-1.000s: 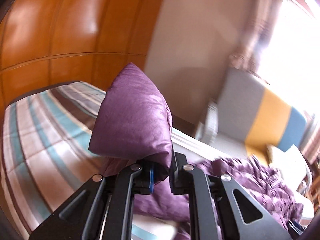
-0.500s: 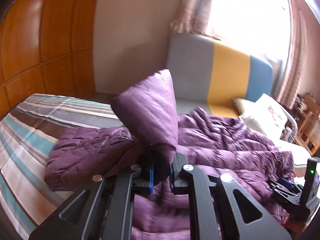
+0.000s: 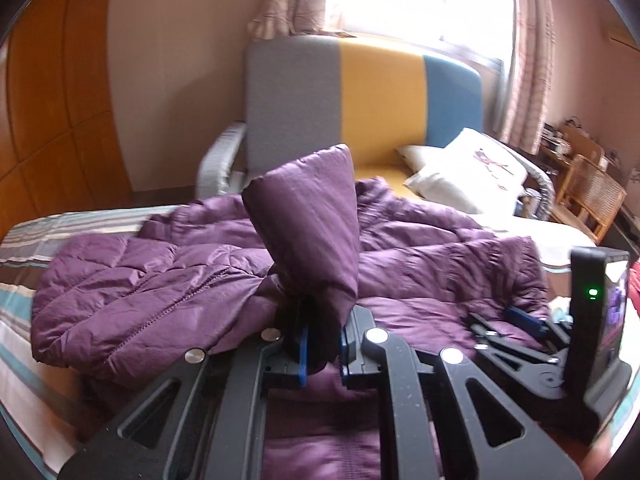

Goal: Fold large clothes
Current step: 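Lift the sleeve over the jacket body with the left gripper and release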

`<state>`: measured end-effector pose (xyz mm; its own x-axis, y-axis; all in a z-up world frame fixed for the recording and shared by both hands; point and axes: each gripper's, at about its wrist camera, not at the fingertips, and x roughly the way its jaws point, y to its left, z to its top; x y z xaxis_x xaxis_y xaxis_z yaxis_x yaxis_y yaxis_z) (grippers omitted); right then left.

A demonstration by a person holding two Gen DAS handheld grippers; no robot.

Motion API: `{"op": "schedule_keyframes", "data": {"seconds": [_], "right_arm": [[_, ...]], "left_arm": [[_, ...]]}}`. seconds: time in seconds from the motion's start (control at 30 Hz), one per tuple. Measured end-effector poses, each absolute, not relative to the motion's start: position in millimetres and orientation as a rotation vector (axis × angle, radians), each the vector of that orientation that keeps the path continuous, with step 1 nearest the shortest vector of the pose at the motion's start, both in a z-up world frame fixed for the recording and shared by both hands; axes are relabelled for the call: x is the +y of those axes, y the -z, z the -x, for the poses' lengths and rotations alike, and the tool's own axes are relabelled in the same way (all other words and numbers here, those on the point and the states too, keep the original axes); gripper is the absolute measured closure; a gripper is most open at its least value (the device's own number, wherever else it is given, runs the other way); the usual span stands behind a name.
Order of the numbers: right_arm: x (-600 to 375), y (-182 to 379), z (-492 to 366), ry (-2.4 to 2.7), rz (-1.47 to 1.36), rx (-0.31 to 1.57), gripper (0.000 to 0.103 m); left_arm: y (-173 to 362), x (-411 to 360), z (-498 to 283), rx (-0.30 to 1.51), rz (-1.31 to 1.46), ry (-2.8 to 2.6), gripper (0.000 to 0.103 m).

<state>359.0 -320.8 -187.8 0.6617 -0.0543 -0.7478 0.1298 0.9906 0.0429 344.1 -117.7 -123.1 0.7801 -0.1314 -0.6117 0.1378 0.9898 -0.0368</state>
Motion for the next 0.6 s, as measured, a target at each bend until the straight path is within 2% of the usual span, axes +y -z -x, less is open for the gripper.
{"op": "schedule_keyframes", "data": {"seconds": [0.17,0.23,0.3,0.43,0.5,0.6], "right_arm": [[-324,189,-360,0.097,-0.118,0.838,0.048],[-325,189,-360,0.096,-0.125,0.836,0.048],[-325,189,-361,0.096,-0.125,0.835,0.048],[-326,189,-361,0.097,-0.122,0.835,0.048],[-326,190,-360,0.098,-0.120,0.835,0.048],[-326,190,-359,0.098,-0.120,0.835,0.048]], "left_arm": [[135,-152,-347,0.687,-0.050,0.244,0.090],[141,-159,-347,0.711,-0.042,0.284,0.083],[144,-159,-344,0.725,-0.032,0.317,0.068],[141,-153,-328,0.715,-0.020,0.371,0.053],[136,-144,-317,0.710,0.021,0.410,0.035],[125,-134,-302,0.672,0.057,0.459,0.029]]}}
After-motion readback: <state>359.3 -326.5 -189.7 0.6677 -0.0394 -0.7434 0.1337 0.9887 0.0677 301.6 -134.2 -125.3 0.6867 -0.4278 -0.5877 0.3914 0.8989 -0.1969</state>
